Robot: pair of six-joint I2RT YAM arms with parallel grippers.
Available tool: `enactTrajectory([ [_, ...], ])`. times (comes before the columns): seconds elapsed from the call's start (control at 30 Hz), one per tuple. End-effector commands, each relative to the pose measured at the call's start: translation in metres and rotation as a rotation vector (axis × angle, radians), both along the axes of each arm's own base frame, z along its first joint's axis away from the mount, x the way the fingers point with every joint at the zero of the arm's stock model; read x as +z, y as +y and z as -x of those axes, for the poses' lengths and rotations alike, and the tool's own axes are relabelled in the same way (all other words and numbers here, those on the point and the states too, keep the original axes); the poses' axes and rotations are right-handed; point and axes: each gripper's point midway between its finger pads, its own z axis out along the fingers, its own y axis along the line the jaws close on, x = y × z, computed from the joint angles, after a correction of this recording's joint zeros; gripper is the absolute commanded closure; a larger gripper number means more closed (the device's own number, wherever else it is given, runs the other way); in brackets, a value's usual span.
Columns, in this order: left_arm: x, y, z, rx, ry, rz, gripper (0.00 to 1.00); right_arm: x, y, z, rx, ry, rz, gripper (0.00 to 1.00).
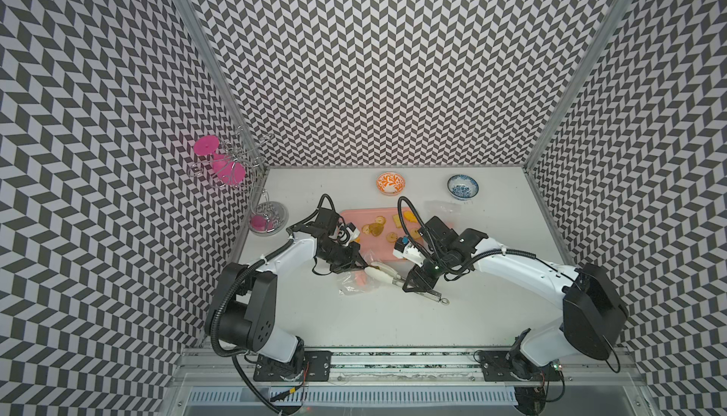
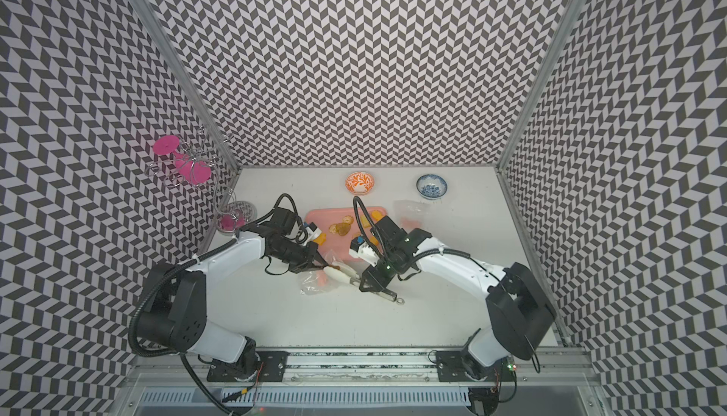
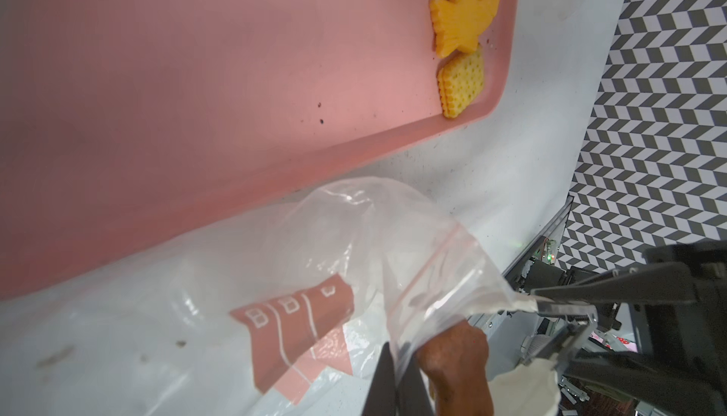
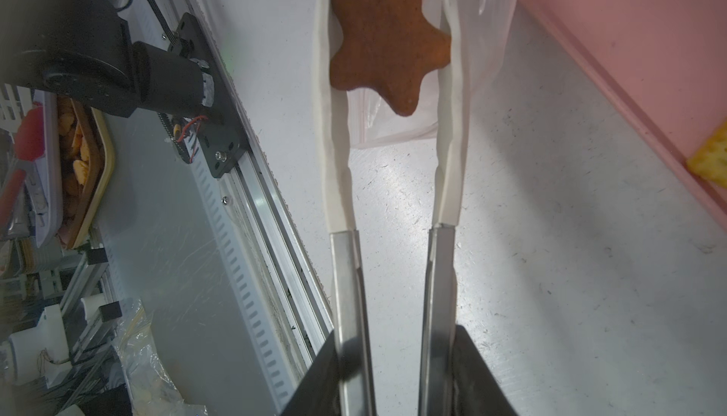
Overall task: Put the cookies into a resealable bag to prevent moisture
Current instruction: Place the cookie in the ziploc bag.
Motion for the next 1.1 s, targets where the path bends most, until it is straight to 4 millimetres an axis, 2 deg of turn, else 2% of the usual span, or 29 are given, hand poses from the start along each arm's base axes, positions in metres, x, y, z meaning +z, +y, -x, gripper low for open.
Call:
enactTrajectory([
  [0.0,0.002,0.004,0.008,-0.019,-0.004,-0.003,1.0,0.01,0.01,-0.008,0.007,-0.03,-0.056,0.65],
  [0.07,0.002,0.004,0.01,-0.022,-0.005,-0.001,1.0,0.013,0.012,-0.009,0.005,-0.029,-0.066,0.59],
  [0.27,0.007,0.002,0.01,-0.03,-0.015,0.017,1.0,0.016,0.014,-0.014,-0.01,-0.038,-0.07,0.54],
  [0.37,0.006,0.0,0.012,-0.032,-0.01,0.028,1.0,0.022,0.015,-0.017,-0.016,-0.049,-0.08,0.47],
  [0.6,0.01,-0.002,0.014,-0.032,-0.004,0.056,1.0,0.039,0.01,-0.024,-0.046,-0.081,-0.093,0.46],
  [0.73,0.016,-0.005,0.016,-0.035,-0.004,0.089,1.0,0.061,0.001,-0.034,-0.079,-0.119,-0.108,0.47],
  [0.87,0.025,-0.007,0.022,-0.037,-0.003,0.128,1.0,0.086,-0.016,-0.048,-0.145,-0.171,-0.14,0.49],
  [1.0,0.049,-0.01,0.017,-0.03,-0.046,0.168,1.0,0.092,-0.033,-0.059,-0.189,-0.224,-0.089,0.5],
  [1.07,0.047,-0.01,0.017,-0.032,-0.047,0.168,1.0,0.089,-0.042,-0.066,-0.211,-0.246,-0.042,0.51],
])
